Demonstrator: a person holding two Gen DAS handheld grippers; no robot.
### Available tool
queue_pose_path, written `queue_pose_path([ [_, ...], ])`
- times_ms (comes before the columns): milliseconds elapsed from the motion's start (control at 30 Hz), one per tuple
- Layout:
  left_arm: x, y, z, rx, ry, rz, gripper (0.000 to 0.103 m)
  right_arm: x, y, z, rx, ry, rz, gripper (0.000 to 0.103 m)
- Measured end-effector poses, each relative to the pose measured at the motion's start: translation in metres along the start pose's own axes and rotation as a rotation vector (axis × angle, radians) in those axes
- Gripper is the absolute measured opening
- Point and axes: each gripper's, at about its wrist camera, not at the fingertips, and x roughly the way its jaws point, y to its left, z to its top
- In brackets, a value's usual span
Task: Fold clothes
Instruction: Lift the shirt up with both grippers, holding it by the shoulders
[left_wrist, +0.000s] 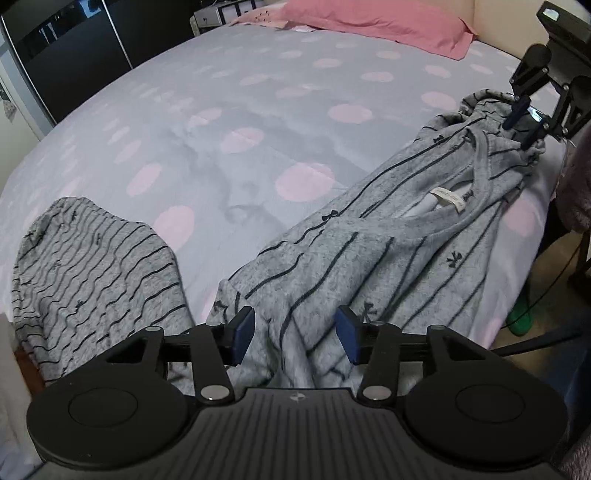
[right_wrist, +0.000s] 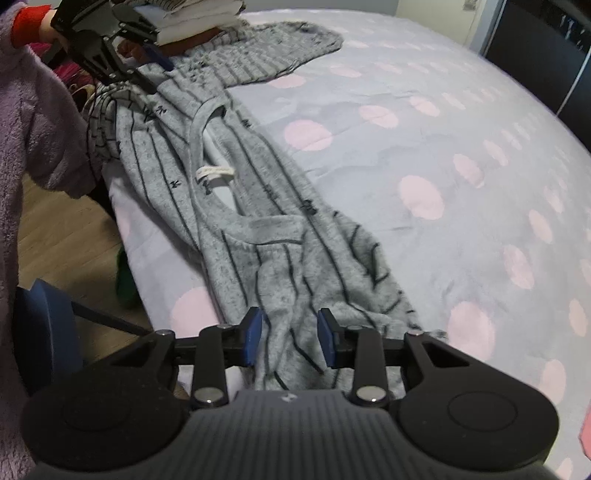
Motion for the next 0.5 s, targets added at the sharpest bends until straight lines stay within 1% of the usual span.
queue_pose_path([
  [167, 0.018, 0.009, 0.006, -0.094, 0.043, -0.073, 0.046, 0.016, -0.005, -0.001, 0.048, 0.016, 0.065, 0.039],
  [200, 0.022, 0.011, 0.007, -0.113, 0.051, -0.088, 0.044, 0.018, -0.008, -0.002, 0.067, 0.018, 0.075, 0.039],
  [233, 0.026, 0.013, 0.008, -0.132, 0.06, -0.103, 0.036, 0.021, -0.01, -0.003, 0.094, 0.021, 0.09, 0.039],
  [267, 0.029, 0.015, 0.009, -0.151, 0.068, -0.117, 0.032, 0.024, -0.012, -0.004, 0.116, 0.023, 0.103, 0.039],
  [300, 0.033, 0.017, 0.01, -0.169, 0.077, -0.132, 0.025, 0.027, -0.013, -0.005, 0.134, 0.028, 0.112, 0.039],
  [333, 0.031, 0.015, 0.011, -0.164, 0.074, -0.136, 0.016, 0.029, -0.013, -0.006, 0.145, 0.033, 0.13, 0.035],
  [367, 0.029, 0.014, 0.012, -0.159, 0.07, -0.14, 0.011, 0.031, -0.013, -0.006, 0.154, 0.039, 0.149, 0.03],
  [400, 0.024, 0.013, 0.013, -0.155, 0.056, -0.129, 0.007, 0.031, -0.011, -0.007, 0.148, 0.035, 0.158, 0.014],
  [433, 0.019, 0.011, 0.014, -0.15, 0.042, -0.119, 0.005, 0.028, -0.007, -0.006, 0.133, 0.026, 0.157, 0.012],
  [500, 0.009, 0.009, 0.016, -0.141, 0.013, -0.097, 0.004, 0.019, -0.004, -0.007, 0.119, -0.005, 0.141, 0.01],
])
